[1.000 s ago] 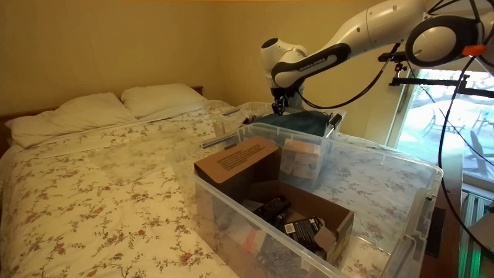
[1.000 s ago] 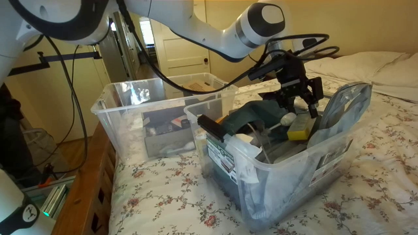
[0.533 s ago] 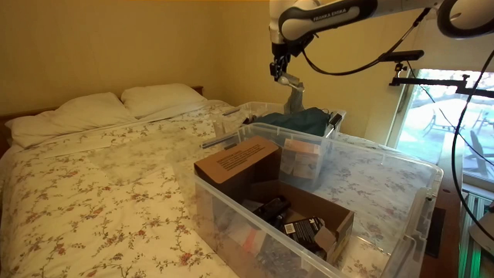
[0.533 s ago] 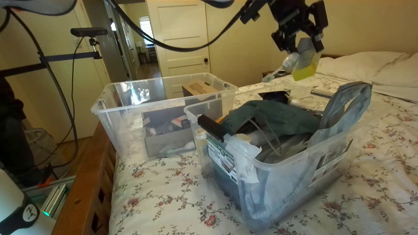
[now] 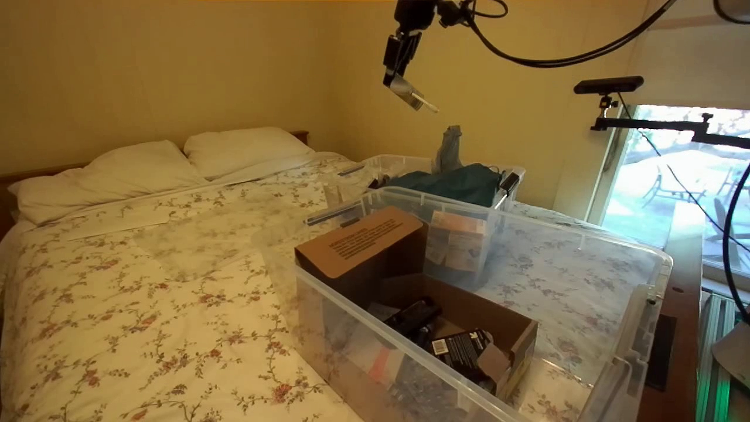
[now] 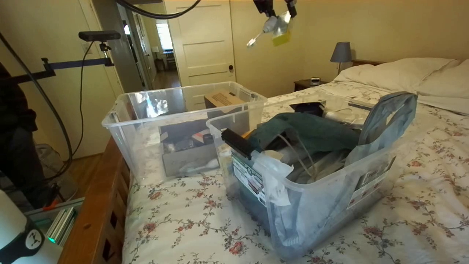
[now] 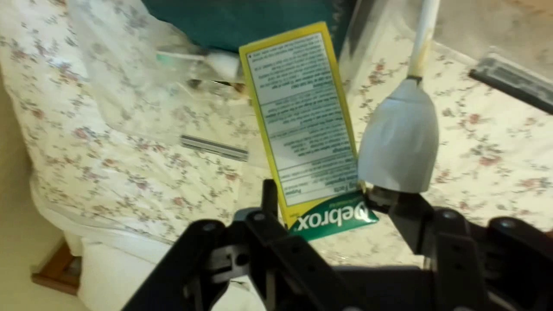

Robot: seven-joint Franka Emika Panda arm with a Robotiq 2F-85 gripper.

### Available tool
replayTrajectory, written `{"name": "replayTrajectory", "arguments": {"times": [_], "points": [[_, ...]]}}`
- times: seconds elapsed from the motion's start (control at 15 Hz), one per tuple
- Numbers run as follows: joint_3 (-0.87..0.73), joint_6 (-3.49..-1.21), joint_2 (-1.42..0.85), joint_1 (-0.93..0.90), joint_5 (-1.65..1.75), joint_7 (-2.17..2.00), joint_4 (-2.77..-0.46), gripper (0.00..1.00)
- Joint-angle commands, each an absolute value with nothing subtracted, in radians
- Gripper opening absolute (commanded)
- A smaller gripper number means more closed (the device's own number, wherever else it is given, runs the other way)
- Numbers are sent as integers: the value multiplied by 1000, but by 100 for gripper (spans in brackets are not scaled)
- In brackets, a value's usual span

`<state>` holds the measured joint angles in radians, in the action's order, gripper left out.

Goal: Move the black object, white object and yellow box to the container on the left.

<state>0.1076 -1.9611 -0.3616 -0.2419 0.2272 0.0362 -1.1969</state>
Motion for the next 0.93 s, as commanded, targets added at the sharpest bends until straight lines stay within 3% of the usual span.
{"name": "replayTrajectory", "arguments": {"times": [0.0,0.27,0.33,0.87], "points": [[133,-1975,-344,-243,197,50,-1218,66],[161,-1997,-299,-241,162,68,-1275,66],[161,-2000,-297,-237,161,72,-1280,41],[272,-2219,-195,-313,200,255,-1634,41]]}}
